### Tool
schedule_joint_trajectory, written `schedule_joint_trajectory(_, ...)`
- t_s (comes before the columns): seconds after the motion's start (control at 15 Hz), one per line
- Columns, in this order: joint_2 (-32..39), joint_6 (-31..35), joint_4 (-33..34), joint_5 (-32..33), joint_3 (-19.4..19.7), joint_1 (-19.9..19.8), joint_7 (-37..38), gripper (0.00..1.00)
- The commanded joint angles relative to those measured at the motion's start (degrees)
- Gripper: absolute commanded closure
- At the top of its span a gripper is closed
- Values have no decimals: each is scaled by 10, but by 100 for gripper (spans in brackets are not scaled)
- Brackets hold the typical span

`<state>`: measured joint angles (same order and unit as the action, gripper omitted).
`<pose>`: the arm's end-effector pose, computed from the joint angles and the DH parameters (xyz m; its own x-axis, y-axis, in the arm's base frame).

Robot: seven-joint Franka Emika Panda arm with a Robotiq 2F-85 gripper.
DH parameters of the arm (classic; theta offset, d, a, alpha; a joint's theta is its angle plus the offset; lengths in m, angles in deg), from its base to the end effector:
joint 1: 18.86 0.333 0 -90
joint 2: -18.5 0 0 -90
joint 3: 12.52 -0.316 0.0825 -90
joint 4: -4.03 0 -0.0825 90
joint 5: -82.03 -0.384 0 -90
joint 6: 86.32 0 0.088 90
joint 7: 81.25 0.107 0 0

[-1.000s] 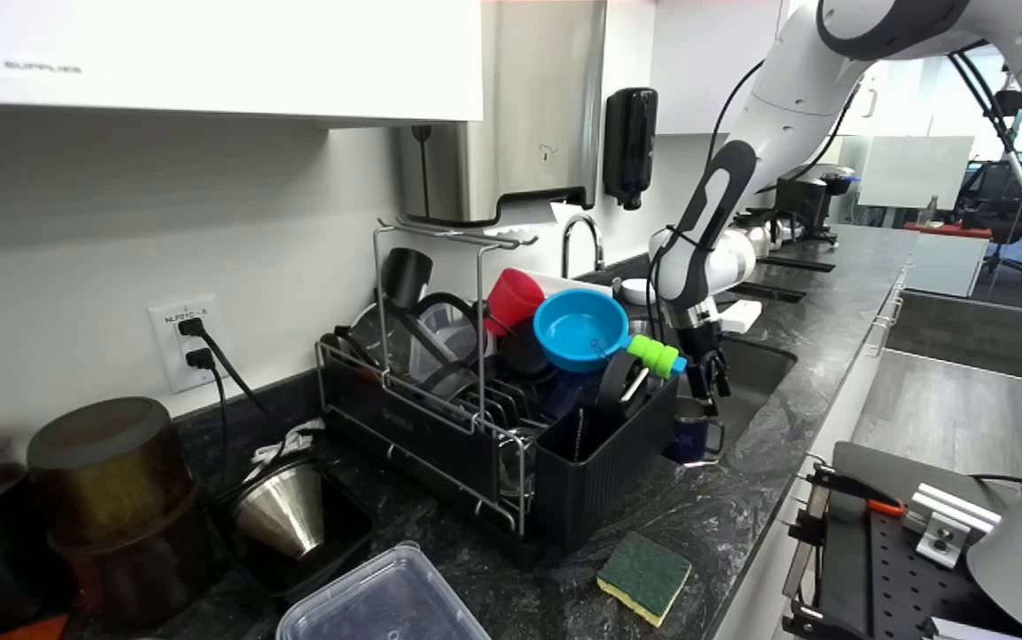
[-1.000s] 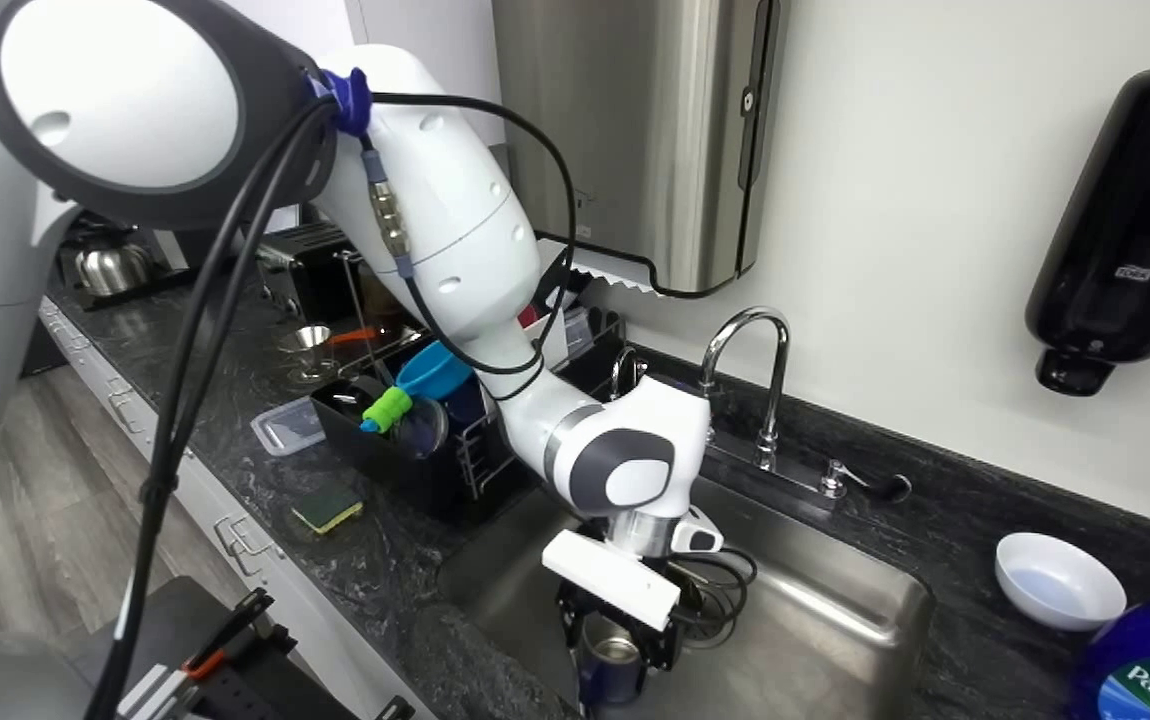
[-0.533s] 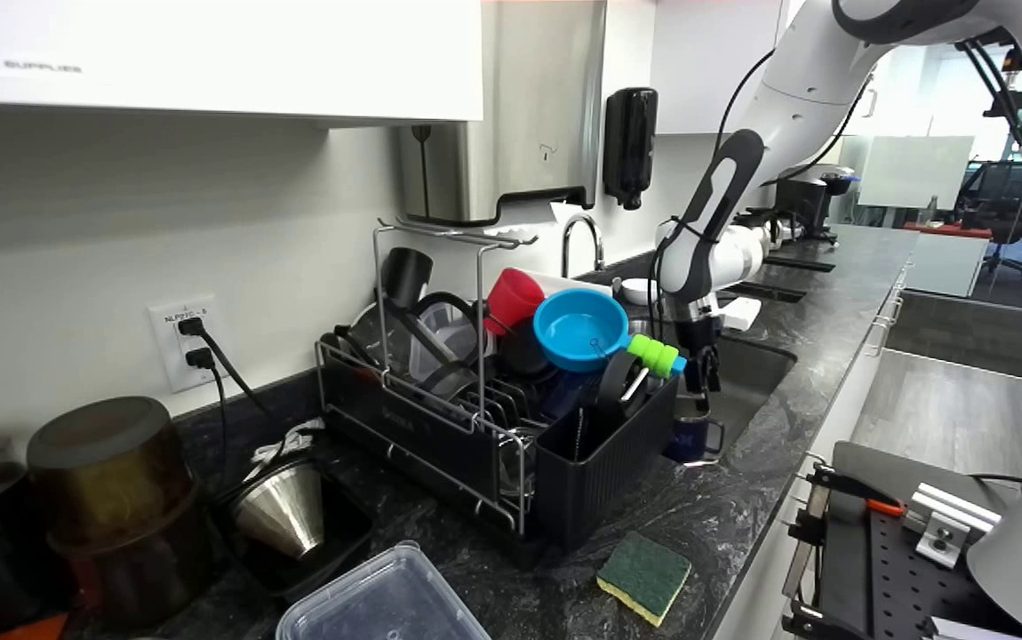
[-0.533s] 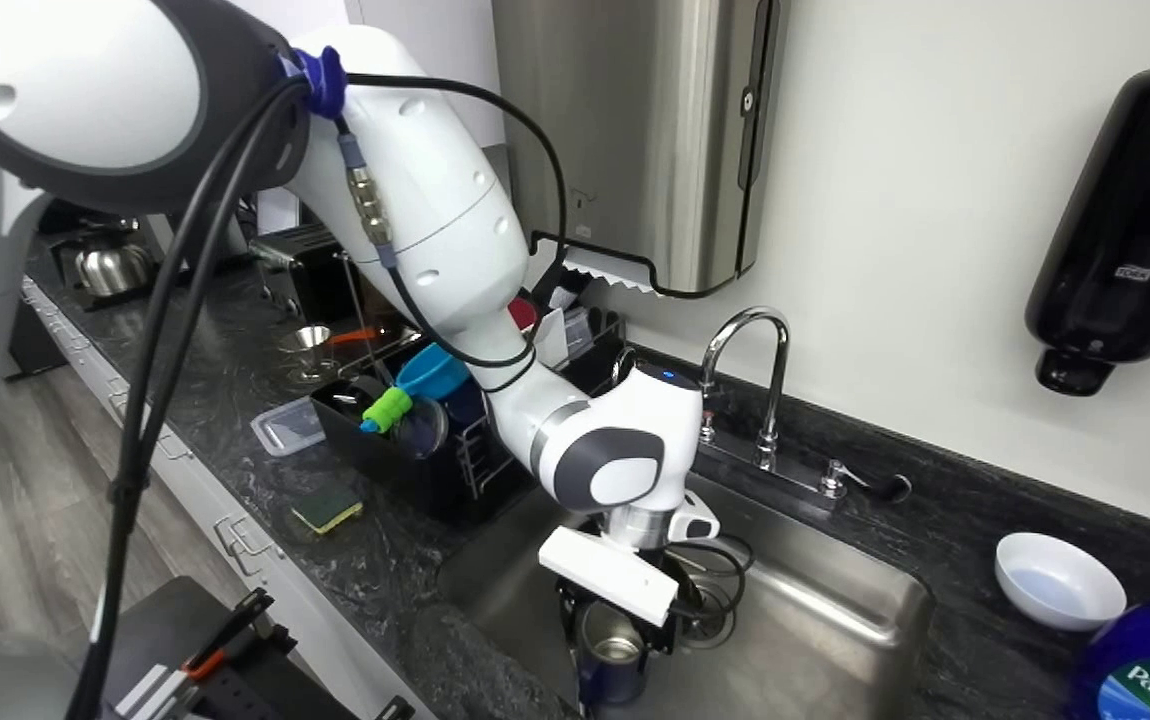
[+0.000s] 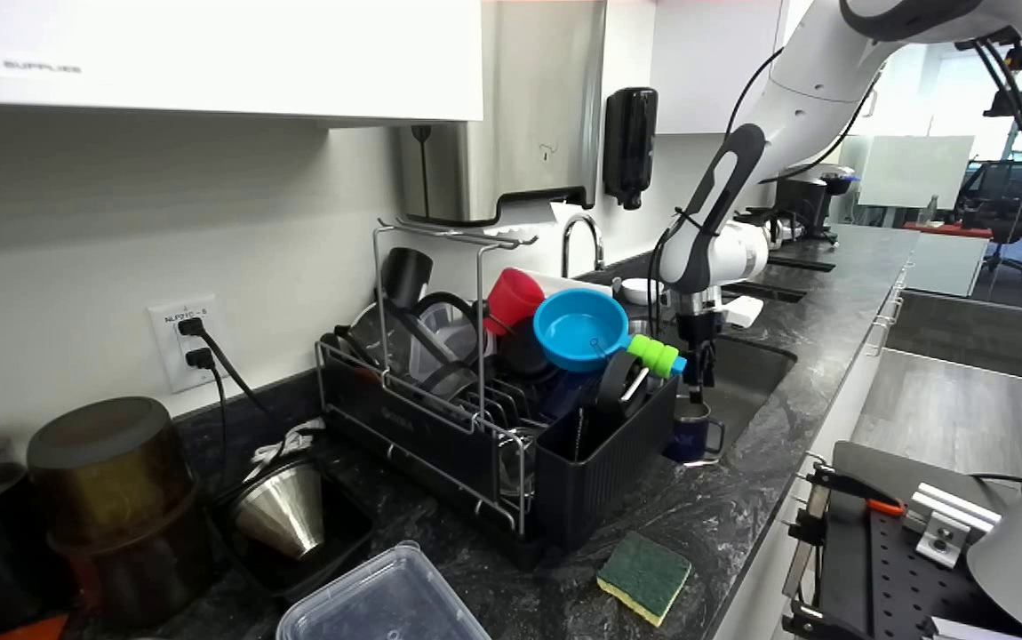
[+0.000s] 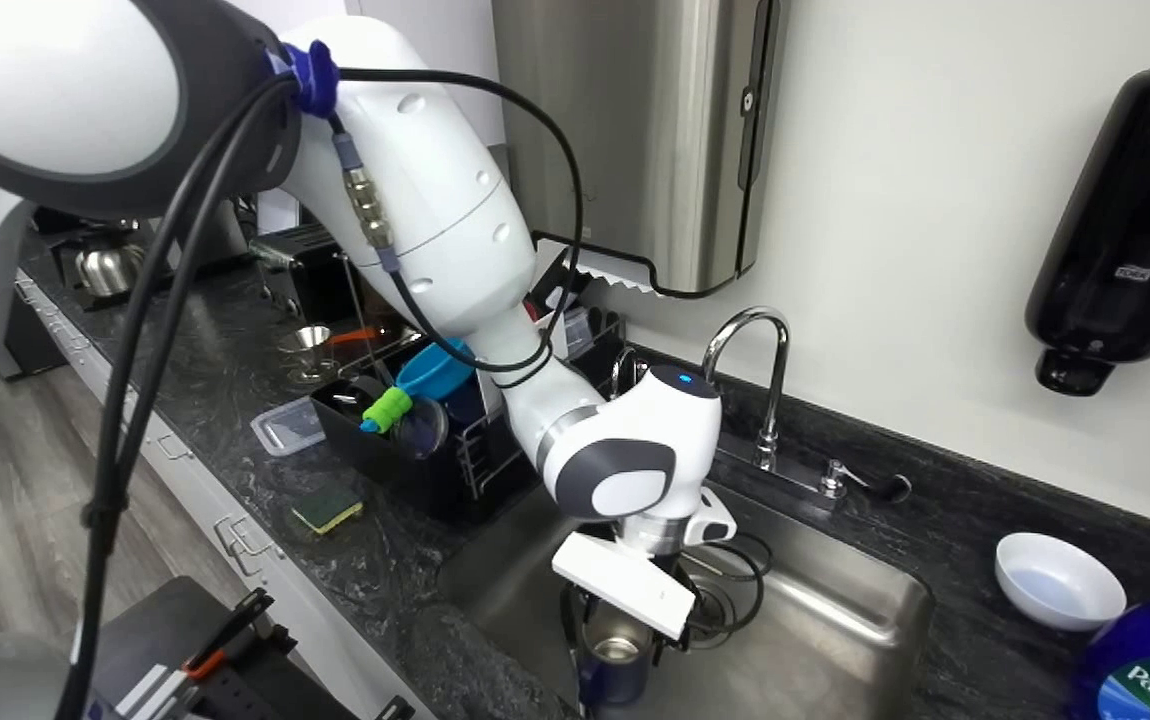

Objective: Hang the blue mug in the sink on the washing rack.

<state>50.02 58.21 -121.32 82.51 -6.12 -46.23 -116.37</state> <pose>0.4351 -0.2957 0.1170 0.9770 0.0476 -0.2080 0.0335 -0.9969 -0.0710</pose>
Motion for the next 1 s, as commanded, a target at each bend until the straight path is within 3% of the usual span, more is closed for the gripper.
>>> schedule_joint_trajectory(0.0, 10, 23, 5, -21, -15, -29, -45, 0)
schedule_joint_trajectory(0.93, 49, 82, 1, -43, -47, -77, -154, 0)
